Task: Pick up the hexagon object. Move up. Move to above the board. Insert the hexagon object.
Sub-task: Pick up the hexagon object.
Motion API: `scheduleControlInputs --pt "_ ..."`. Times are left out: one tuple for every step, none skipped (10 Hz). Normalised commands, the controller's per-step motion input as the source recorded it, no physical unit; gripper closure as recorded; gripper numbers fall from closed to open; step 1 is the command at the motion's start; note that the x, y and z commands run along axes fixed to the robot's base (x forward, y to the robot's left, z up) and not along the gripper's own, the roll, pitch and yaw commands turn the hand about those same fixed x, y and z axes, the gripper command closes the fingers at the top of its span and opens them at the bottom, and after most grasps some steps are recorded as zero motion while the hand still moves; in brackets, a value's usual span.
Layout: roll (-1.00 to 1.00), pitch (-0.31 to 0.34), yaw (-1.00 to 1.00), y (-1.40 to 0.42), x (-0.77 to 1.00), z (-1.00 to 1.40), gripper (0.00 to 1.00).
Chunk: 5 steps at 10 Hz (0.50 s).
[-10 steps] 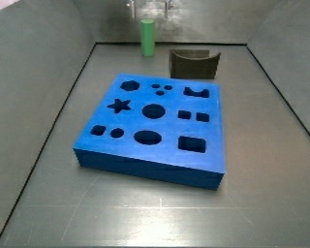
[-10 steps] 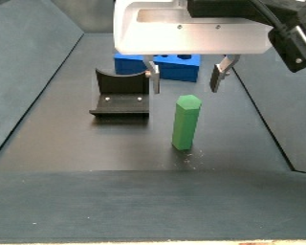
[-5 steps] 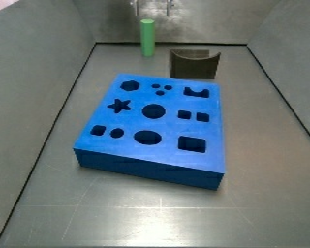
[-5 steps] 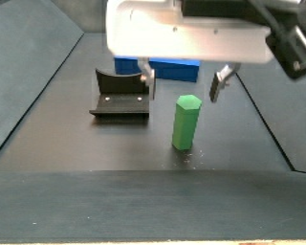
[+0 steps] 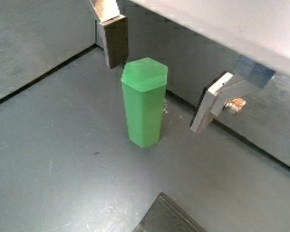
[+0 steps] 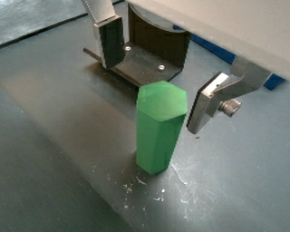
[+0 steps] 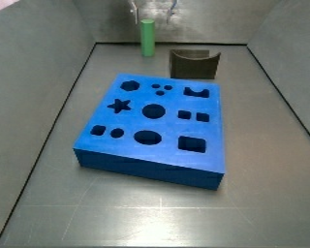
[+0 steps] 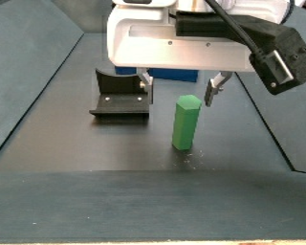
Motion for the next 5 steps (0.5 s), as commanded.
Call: scheduleControlInputs --pt "0.18 0.077 0.00 0.00 -0.03 -1.00 0.00" --pt "0.02 0.000 0.00 0.00 0.00 -1.00 0.00" --pt "0.02 0.000 0.00 0.00 0.00 -1.00 0.00" --pt "0.00 0.000 0.00 0.18 0.19 -1.00 0.00" --pt "-0.04 0.034 0.00 0.39 0.43 -1.00 0.00"
